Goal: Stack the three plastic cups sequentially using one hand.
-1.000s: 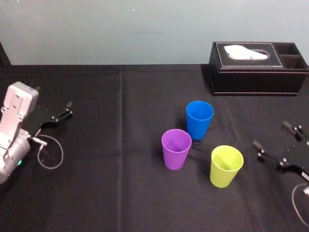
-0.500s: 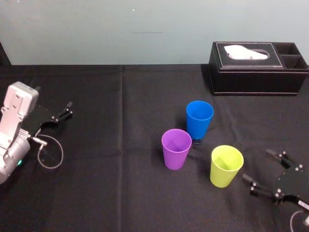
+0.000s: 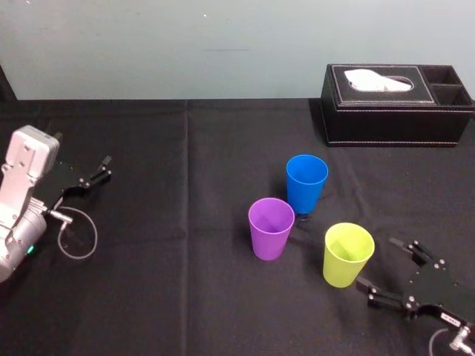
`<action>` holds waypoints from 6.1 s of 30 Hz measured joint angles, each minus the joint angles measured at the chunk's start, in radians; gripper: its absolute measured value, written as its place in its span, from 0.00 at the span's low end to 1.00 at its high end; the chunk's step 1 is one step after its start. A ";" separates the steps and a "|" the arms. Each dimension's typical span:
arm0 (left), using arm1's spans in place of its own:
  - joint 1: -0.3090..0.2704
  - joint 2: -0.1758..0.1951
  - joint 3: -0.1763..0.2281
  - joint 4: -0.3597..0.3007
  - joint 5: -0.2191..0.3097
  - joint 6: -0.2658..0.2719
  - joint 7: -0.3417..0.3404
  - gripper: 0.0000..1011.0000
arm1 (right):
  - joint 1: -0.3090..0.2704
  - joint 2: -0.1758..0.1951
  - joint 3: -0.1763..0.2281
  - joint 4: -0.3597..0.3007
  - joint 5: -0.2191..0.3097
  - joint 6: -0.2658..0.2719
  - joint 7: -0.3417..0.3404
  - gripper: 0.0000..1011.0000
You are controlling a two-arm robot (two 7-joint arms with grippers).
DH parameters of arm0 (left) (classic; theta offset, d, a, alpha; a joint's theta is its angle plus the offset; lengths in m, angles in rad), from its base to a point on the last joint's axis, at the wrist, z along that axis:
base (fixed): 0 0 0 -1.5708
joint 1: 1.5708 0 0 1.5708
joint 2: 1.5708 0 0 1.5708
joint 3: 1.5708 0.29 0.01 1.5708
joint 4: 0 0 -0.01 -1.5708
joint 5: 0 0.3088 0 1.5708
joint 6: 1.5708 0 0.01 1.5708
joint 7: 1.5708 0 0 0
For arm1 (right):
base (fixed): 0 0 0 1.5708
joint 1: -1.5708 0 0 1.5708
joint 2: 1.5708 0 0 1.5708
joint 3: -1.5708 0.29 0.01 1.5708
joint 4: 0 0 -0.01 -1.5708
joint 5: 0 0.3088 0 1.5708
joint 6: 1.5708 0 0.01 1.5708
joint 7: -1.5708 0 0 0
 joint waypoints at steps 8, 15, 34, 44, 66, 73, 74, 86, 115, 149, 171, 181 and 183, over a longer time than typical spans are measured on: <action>0.000 0.000 0.000 0.000 0.000 0.000 0.000 1.00 | 0.062 -0.050 -0.028 0.034 -0.016 0.027 0.027 0.99; 0.000 0.000 0.000 0.000 0.000 0.000 0.000 1.00 | 0.091 -0.084 -0.041 0.053 -0.028 0.056 0.039 0.99; 0.000 0.000 0.000 0.000 0.000 0.000 0.000 1.00 | 0.152 -0.166 -0.054 0.114 -0.060 0.072 0.057 0.99; 0.000 0.000 0.000 0.000 0.000 0.000 0.000 1.00 | 0.165 -0.190 -0.054 0.126 -0.067 0.069 0.055 0.99; 0.000 0.000 0.000 0.000 0.000 0.000 0.000 1.00 | 0.188 -0.213 -0.069 0.138 -0.101 0.069 0.035 0.99; 0.000 0.000 0.000 0.000 0.000 0.000 0.000 1.00 | 0.187 -0.212 -0.068 0.137 -0.100 0.069 0.037 0.90; 0.000 0.000 0.000 0.000 0.000 0.000 0.000 1.00 | 0.187 -0.212 -0.068 0.137 -0.099 0.069 0.037 0.88; 0.000 0.000 0.000 0.000 0.000 0.000 0.000 1.00 | 0.186 -0.211 -0.067 0.136 -0.097 0.069 0.038 0.75; 0.000 0.000 0.000 0.000 0.000 0.000 0.000 1.00 | 0.323 -0.209 -0.049 0.010 -0.100 0.216 0.001 0.74; 0.000 0.000 0.000 0.000 0.000 0.000 0.000 1.00 | 0.631 -0.316 -0.187 0.304 -0.120 0.190 0.044 0.74; 0.000 0.000 0.000 0.000 0.000 0.000 0.000 1.00 | 0.654 -0.341 -0.205 0.379 -0.114 0.157 0.061 0.74; 0.000 0.000 0.000 0.000 0.000 0.000 0.000 1.00 | 0.661 -0.353 -0.214 0.414 -0.118 0.142 0.065 0.74; 0.000 0.000 0.000 0.000 0.000 0.000 0.000 1.00 | 0.661 -0.355 -0.215 0.422 -0.119 0.138 0.066 0.74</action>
